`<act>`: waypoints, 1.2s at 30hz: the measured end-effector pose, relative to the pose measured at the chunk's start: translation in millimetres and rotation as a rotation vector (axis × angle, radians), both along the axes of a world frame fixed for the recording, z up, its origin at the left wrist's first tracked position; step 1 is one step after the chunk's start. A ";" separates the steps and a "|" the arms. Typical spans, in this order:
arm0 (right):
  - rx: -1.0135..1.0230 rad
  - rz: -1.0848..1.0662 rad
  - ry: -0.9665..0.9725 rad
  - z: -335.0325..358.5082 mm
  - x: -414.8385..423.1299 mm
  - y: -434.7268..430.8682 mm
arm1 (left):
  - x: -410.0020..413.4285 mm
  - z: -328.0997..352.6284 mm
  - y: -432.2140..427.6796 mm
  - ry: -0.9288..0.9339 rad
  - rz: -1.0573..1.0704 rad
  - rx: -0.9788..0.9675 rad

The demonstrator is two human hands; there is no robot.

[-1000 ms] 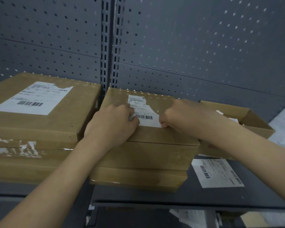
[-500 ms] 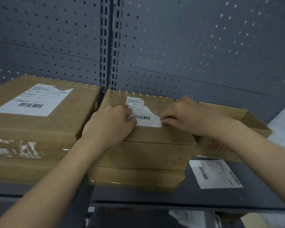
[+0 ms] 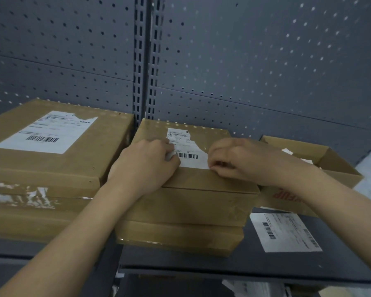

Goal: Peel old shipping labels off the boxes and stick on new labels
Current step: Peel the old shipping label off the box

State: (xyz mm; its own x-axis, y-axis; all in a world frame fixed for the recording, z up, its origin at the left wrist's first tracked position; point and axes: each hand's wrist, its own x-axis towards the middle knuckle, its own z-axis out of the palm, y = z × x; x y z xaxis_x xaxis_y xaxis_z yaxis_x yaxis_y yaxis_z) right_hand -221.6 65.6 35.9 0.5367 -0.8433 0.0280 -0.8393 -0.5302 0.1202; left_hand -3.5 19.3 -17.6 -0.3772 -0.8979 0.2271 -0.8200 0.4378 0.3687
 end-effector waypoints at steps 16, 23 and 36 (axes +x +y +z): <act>0.168 -0.125 -0.369 -6.3 -11.6 -7.6 | 0.6 3.9 3.6 0.025 -0.010 0.002; 0.112 -0.086 -0.433 -13.5 -8.2 -14.3 | 0.5 4.3 2.3 0.019 -0.012 0.010; 0.042 -0.092 -0.384 -14.1 7.3 -27.9 | 2.4 1.6 -0.8 0.036 -0.017 -0.039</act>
